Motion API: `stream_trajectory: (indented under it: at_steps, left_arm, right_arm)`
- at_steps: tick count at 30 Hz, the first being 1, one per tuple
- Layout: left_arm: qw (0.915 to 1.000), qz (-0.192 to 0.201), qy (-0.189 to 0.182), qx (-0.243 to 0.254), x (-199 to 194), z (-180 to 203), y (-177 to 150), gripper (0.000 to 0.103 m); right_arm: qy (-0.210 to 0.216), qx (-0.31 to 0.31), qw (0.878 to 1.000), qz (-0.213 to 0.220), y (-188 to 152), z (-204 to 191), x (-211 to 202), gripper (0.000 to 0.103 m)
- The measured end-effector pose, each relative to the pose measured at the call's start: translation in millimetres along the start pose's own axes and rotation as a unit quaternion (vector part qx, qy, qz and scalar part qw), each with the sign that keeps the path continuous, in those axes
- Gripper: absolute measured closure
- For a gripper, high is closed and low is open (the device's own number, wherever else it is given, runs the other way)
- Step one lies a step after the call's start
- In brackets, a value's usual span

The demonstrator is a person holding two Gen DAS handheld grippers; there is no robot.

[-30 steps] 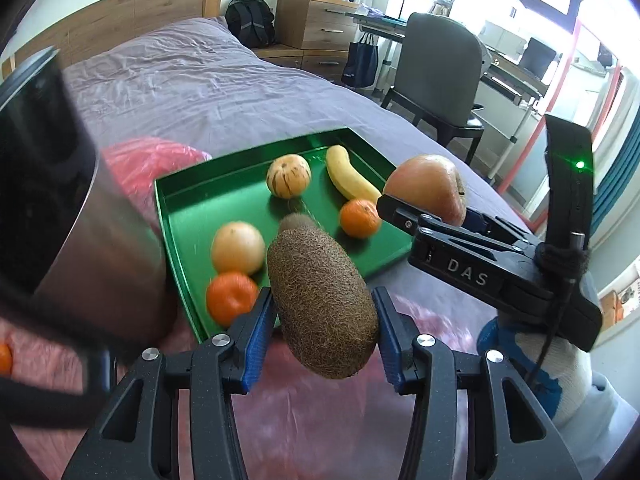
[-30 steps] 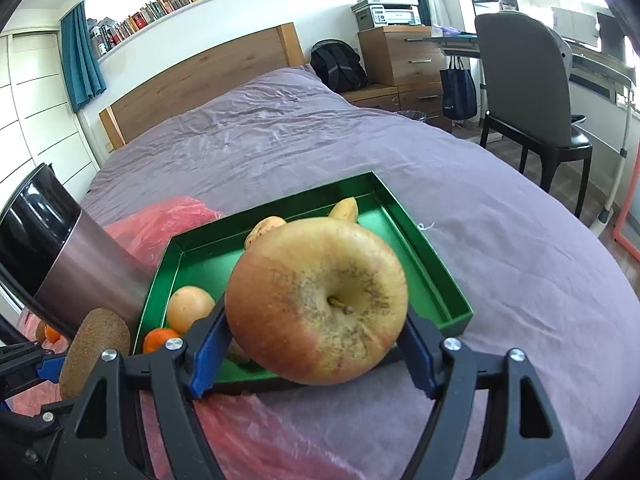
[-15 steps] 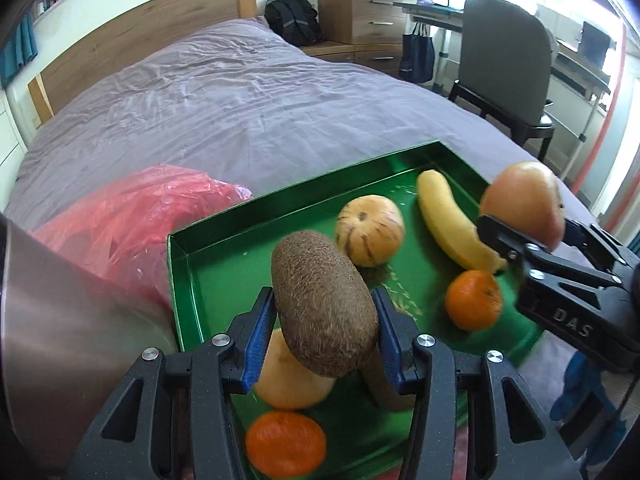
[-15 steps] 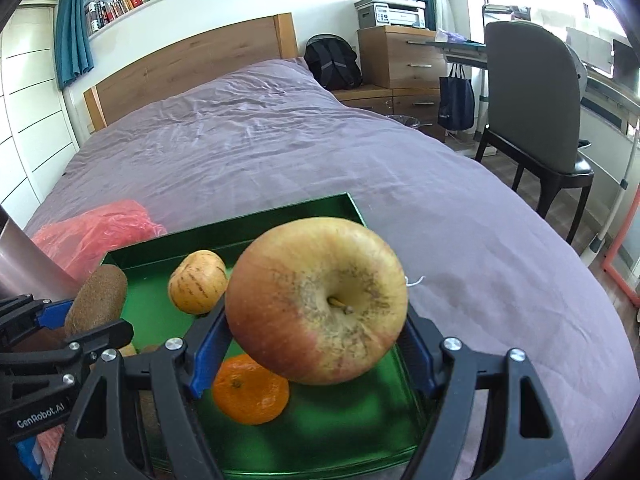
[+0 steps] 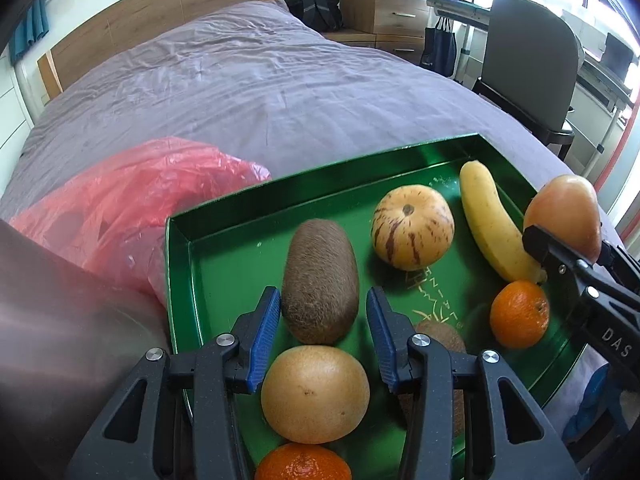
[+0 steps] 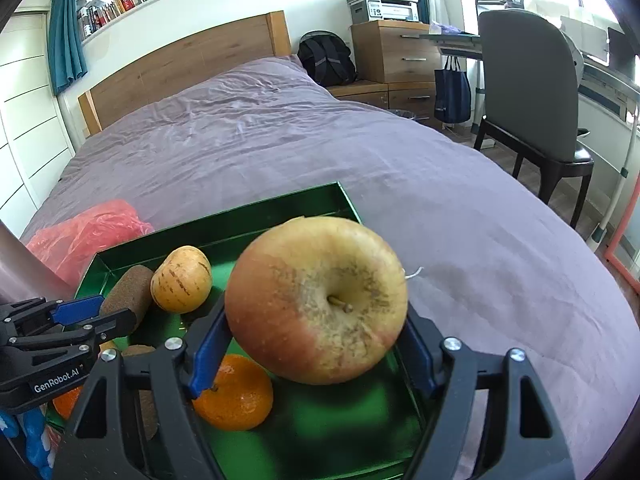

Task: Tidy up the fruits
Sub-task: 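Open both tools to release the kiwi and apple into the tray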

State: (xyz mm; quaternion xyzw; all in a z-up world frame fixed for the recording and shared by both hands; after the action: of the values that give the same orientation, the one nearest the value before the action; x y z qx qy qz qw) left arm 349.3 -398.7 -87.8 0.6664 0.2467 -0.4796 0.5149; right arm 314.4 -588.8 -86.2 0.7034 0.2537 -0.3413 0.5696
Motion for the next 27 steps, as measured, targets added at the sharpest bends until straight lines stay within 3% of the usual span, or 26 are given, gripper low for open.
stream_trajectory:
  at_steps: [9,12,27]
  left_arm:
    - [0.9999,-0.003,-0.012,-0.002,-3.3,2.8,-6.5,0.061]
    - [0.9999,0.005,-0.013,0.002,-11.8,6.0,-9.8,0.055]
    - [0.9991,0.022,-0.023,0.028,-58.7,18.2,-33.9,0.053]
  right_arm:
    - [0.015,0.012,1.0,-0.005,-1.6,3.3,-1.0,0.0]
    - [0.018,0.013,1.0,-0.007,-3.6,3.7,-2.2,0.0]
    - [0.01,0.016,0.999,-0.029,-27.4,12.1,-25.7,0.0]
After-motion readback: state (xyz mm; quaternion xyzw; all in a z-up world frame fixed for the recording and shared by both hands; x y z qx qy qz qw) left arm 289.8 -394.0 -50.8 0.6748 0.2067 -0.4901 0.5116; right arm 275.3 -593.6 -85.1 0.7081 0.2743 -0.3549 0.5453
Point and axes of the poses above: each gripper's, at about its wrist camera, not at the fingertips, and x roughly the way its jaws point, z to its right, y to its top, the point moved 3 cm from there along x, roughly the way its jaws point, and after that the axes turned 8 degrees about -z, right-handed, at the moved point
